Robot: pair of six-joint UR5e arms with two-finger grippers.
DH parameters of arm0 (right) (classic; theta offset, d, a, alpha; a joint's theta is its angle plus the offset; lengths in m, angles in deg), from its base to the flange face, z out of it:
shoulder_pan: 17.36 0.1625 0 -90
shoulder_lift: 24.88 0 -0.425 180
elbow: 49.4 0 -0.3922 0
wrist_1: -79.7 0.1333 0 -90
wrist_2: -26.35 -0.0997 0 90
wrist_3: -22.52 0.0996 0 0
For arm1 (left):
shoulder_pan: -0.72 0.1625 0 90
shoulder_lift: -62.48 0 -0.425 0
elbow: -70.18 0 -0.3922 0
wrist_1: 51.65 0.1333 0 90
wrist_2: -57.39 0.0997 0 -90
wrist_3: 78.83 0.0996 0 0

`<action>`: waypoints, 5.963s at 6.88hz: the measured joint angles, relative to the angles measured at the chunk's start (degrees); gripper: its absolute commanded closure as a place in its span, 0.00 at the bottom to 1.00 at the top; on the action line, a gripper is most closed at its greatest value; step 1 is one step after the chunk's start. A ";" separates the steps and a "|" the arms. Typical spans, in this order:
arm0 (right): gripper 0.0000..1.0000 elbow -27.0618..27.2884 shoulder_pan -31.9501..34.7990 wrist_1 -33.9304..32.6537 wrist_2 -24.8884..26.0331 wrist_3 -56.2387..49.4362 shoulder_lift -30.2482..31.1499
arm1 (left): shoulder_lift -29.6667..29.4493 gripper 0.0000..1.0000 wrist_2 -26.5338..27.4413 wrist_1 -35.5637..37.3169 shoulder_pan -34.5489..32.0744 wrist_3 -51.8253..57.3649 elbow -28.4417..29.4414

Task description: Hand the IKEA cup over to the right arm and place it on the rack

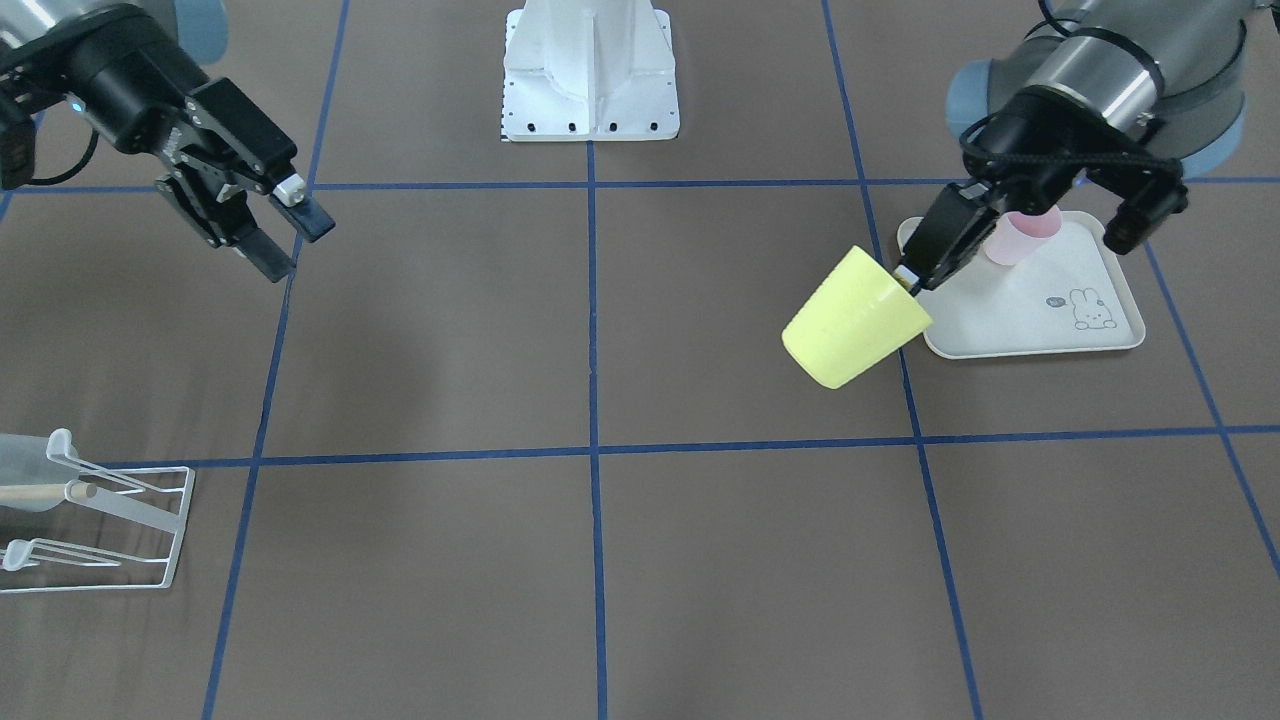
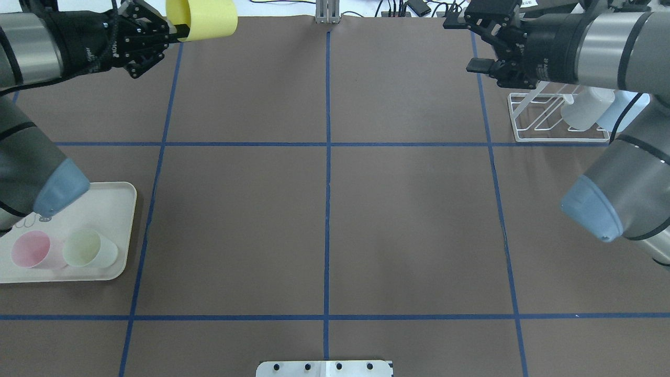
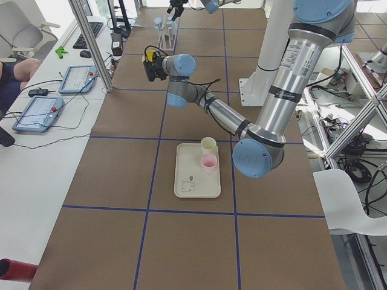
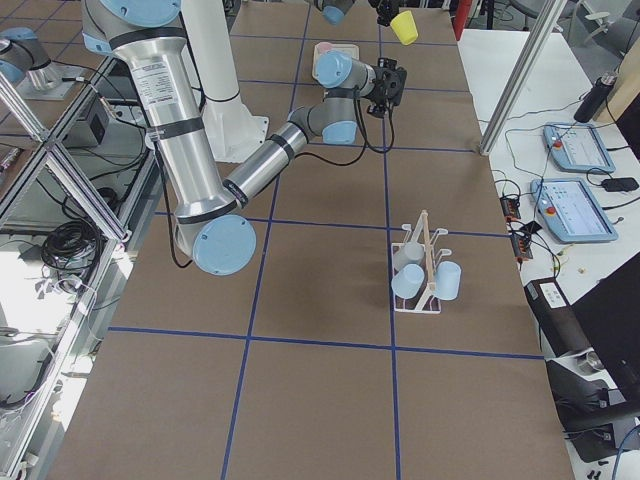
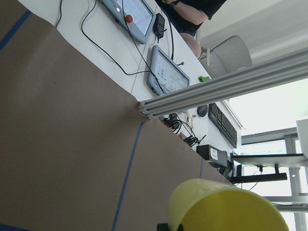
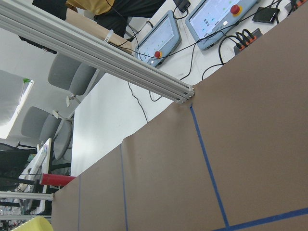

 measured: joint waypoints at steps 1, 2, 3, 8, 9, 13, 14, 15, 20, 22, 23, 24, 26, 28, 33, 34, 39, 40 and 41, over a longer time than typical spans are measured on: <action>0.00 -1.23 -2.59 4.40 3.38 3.31 -0.08 | -1.41 1.00 5.19 -2.22 3.30 -4.30 0.39; 0.00 -2.27 -4.94 8.45 7.00 5.97 -0.10 | -2.10 1.00 9.57 -5.60 5.87 -8.19 1.11; 0.00 -3.32 -7.09 12.71 10.81 8.60 -0.29 | -2.36 1.00 13.41 -11.55 7.70 -12.95 2.93; 0.00 -6.98 -16.44 24.06 26.42 12.02 -3.76 | -7.68 1.00 26.58 -24.07 17.43 -20.89 8.27; 0.00 -7.01 -17.06 24.24 27.90 12.42 -4.30 | -8.89 1.00 27.12 -23.92 18.32 -20.92 9.11; 0.00 -7.03 -18.18 24.37 30.88 12.71 -4.71 | -12.15 1.00 28.29 -23.38 20.65 -20.68 11.44; 0.00 -7.06 -18.42 24.35 31.01 12.69 -4.72 | -12.55 1.00 28.68 -23.35 21.22 -20.51 11.48; 0.00 -7.10 -18.63 24.31 31.06 12.68 -4.73 | -12.87 1.00 28.95 -23.34 21.79 -20.41 11.49; 0.00 -7.32 -18.81 24.24 31.21 12.68 -5.06 | -14.23 1.00 31.05 -23.17 25.71 -20.01 11.43; 0.00 -8.41 -18.82 24.28 31.33 12.66 -6.05 | -14.95 1.00 31.53 -23.09 26.55 -20.00 11.48; 0.00 -8.80 -18.82 24.30 31.34 12.64 -6.39 | -15.10 1.00 31.62 -23.08 26.77 -20.00 11.50; 0.01 -8.94 -18.82 24.34 31.34 12.66 -6.60 | -15.15 1.00 31.65 -23.07 26.87 -19.99 11.51; 0.01 -8.98 -18.85 24.37 31.35 12.68 -6.77 | -15.21 1.00 31.68 -23.01 27.07 -19.99 11.61; 0.02 -8.98 -18.93 24.37 31.35 12.68 -6.80 | -15.31 1.00 31.68 -22.74 27.29 -19.93 11.66; 1.00 -9.10 -18.90 25.71 31.13 12.69 -6.82 | -15.28 0.00 31.47 -22.81 27.43 -19.83 11.58; 1.00 -9.48 -18.86 26.49 31.10 12.68 -6.77 | -15.29 0.00 31.47 -22.84 27.41 -19.82 11.41; 1.00 -11.14 -10.33 26.82 26.23 12.47 -5.20 | -13.03 0.00 29.53 -22.62 26.38 -14.21 6.74; 1.00 -12.69 -5.91 26.69 22.05 11.21 -3.99 | -11.48 0.00 27.23 -22.45 25.05 -12.77 5.67; 1.00 -15.01 -1.91 26.59 18.35 7.21 -2.29 | -9.91 0.00 23.11 -21.61 22.49 -11.85 4.74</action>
